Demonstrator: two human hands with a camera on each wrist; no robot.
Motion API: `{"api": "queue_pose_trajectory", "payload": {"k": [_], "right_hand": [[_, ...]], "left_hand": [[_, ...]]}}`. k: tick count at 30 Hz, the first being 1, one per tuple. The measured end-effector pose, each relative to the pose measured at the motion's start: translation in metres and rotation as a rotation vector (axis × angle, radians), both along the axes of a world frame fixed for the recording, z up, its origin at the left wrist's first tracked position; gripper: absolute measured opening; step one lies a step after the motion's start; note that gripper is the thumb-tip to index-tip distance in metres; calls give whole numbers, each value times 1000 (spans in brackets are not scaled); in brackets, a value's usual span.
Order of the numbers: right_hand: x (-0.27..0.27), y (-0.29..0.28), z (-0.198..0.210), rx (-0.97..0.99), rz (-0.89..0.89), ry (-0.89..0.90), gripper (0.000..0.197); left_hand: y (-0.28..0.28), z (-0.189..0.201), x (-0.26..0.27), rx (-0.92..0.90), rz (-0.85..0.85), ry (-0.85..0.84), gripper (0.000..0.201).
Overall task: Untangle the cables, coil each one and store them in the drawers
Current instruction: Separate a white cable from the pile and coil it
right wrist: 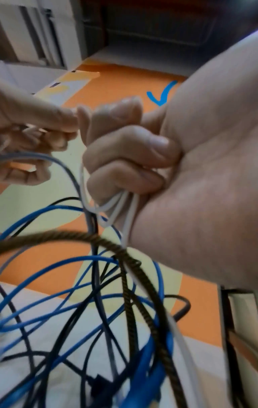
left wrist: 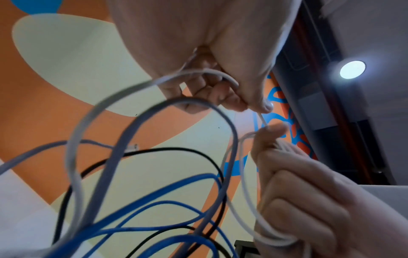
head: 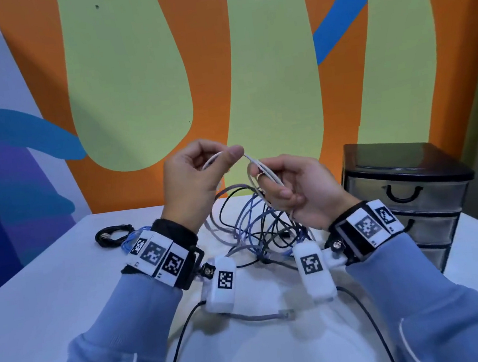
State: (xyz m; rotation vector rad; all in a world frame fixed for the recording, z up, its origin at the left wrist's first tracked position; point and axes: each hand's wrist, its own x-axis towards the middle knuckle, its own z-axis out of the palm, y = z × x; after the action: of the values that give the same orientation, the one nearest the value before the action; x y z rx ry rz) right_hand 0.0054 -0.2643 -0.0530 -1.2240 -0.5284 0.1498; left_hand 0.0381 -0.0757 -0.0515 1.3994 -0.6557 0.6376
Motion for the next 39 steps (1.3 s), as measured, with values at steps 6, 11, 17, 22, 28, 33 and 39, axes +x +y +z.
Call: {"api": "queue_pose_trajectory", "payload": {"k": [6, 11, 17, 22, 28, 33, 39], "right_hand": [[-7, -3, 2, 227, 164, 8, 38], [0, 0, 5, 521, -11, -67, 47], [21, 0, -4, 436, -437, -177, 31], [32, 6, -18, -119, -623, -229, 37], [25, 8, -16, -170, -487, -268, 27], [20, 9, -15, -216, -418, -232, 29], [20, 7, -15, -229, -390, -193, 34]], "left_hand": [[-3, -10, 7, 226, 134, -14, 35], [-16, -13, -2, 739, 63, -2, 34], [-23, -12, -11, 781, -3, -41, 25], [-16, -5, -15, 376, -252, 13, 20], [-4, 0, -9, 201, -254, 104, 21], [3, -4, 3, 210, -63, 73, 14], [4, -4, 7, 412, 281, -341, 13]]}}
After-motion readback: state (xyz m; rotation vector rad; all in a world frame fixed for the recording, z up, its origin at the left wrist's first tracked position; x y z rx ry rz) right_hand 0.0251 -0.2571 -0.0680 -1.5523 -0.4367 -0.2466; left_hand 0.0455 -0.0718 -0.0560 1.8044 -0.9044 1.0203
